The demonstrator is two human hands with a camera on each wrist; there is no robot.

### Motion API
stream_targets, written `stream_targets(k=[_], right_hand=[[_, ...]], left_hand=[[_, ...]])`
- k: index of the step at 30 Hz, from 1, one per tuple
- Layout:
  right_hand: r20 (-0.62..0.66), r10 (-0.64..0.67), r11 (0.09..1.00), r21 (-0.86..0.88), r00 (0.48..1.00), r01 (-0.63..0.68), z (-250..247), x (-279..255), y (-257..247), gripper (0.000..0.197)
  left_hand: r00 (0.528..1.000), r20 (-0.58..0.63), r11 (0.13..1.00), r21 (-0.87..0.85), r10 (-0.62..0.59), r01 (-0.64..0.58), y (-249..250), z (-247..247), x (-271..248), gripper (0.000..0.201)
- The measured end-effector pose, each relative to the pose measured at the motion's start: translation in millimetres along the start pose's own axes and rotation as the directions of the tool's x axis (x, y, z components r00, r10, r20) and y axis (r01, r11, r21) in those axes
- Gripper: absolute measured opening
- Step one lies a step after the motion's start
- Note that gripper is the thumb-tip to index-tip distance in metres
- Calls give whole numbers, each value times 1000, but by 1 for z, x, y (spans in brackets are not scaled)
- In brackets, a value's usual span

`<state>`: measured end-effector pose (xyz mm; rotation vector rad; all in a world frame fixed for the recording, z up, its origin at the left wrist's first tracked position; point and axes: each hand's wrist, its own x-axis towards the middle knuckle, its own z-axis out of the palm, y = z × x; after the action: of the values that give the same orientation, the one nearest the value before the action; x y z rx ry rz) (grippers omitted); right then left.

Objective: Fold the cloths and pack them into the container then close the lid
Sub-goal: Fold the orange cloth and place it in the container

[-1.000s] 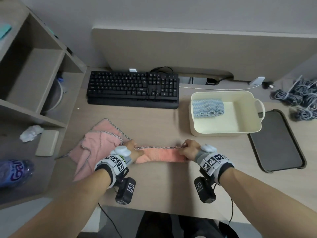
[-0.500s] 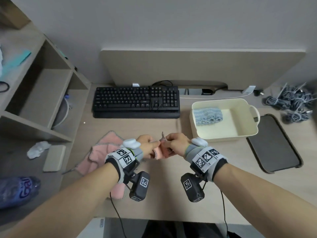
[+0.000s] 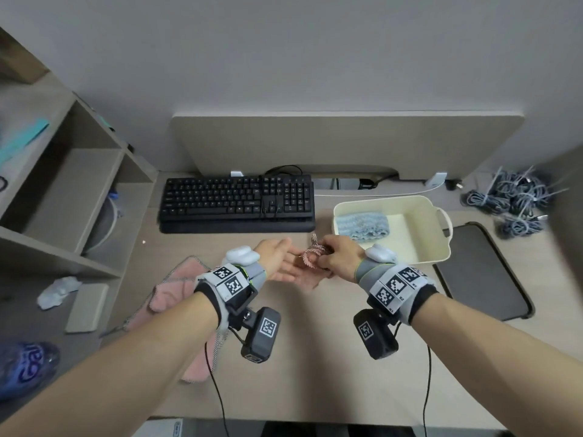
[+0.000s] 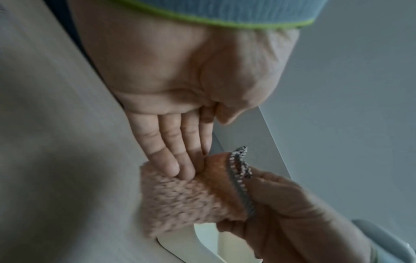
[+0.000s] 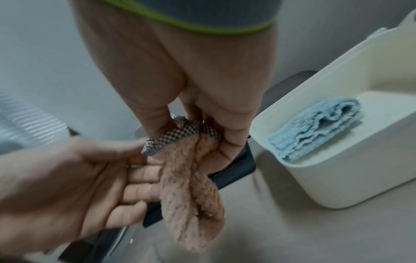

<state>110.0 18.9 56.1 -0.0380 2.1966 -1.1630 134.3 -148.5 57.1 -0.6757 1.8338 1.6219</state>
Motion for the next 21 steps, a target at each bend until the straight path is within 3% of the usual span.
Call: stream_targets(k=[2,6,8,10,13,18,21], right_hand=[[-50,18,998,65,999,-14,-19,5,6,6],[-17,95,931,356,995,-83,-73,10,28,16],[2,140,869,479,990,-124,-90,12,37,20],[6,185,818,554,983,-157,-116,17,53,23],[1,246,798,568,969,-203,-159,23,83,22],[1,282,780,582,959,-230,-206,32,113,18],[2,266,784,582,964,-218,-220,37,119,17]], left_hand=[[998,-26,993,106,56,-53,5,4,7,22],[981,40,940,282,188,-191,23,49,22,54],[977,97,932,296,189,-210,31,68,28,65],[980,116,945,267,163,-189,42,97,43,64],[990,78,968,213,118,-132,62,140,67,37],[999,-34,999,-14,-35,34,81,177,114,30],[996,-87,994,109,-17,26,86,191,135,29]])
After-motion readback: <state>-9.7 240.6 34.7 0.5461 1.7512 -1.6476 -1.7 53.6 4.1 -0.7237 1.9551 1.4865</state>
